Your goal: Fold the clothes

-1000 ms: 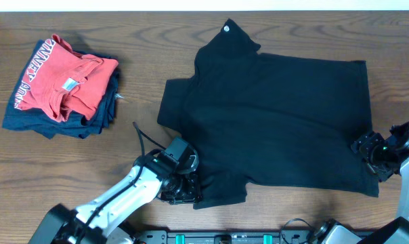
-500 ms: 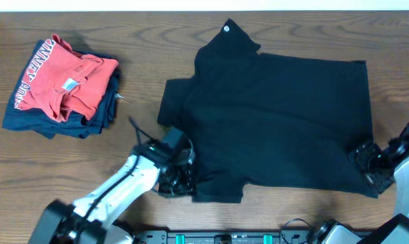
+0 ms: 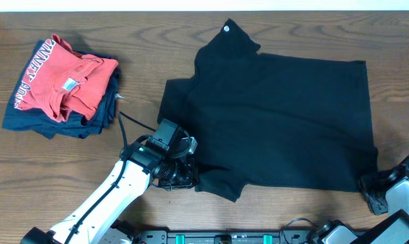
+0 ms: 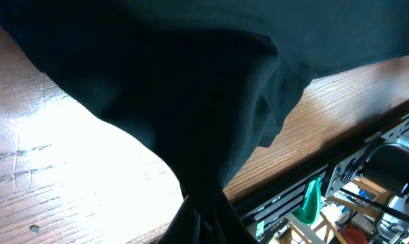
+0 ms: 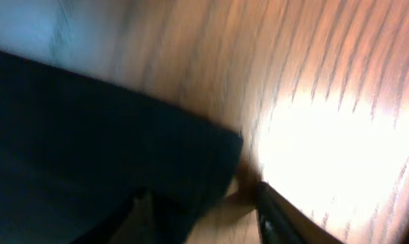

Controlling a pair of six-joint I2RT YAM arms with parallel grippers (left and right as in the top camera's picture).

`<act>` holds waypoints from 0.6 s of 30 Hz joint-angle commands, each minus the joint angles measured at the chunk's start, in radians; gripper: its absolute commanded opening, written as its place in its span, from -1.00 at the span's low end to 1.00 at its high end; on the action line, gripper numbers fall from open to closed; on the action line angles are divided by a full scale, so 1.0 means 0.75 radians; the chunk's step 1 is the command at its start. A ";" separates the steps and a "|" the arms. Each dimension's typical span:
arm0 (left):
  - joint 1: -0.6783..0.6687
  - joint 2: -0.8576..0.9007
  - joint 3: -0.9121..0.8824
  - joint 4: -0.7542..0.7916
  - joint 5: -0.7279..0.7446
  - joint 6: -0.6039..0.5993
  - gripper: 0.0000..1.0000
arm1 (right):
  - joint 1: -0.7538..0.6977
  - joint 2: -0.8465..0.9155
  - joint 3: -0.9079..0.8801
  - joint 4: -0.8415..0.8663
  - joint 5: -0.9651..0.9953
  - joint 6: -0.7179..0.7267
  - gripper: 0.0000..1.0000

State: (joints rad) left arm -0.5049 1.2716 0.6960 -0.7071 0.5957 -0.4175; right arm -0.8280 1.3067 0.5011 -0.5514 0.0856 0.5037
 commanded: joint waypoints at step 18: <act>0.007 -0.192 0.331 -0.553 -0.500 0.058 -0.88 | -0.012 -0.281 0.314 -0.474 -0.170 -0.114 -0.97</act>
State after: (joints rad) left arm -0.5049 1.1683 0.8864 -1.0794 0.3798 -0.3912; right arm -0.8280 1.1496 0.6880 -0.8875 -0.0334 0.4332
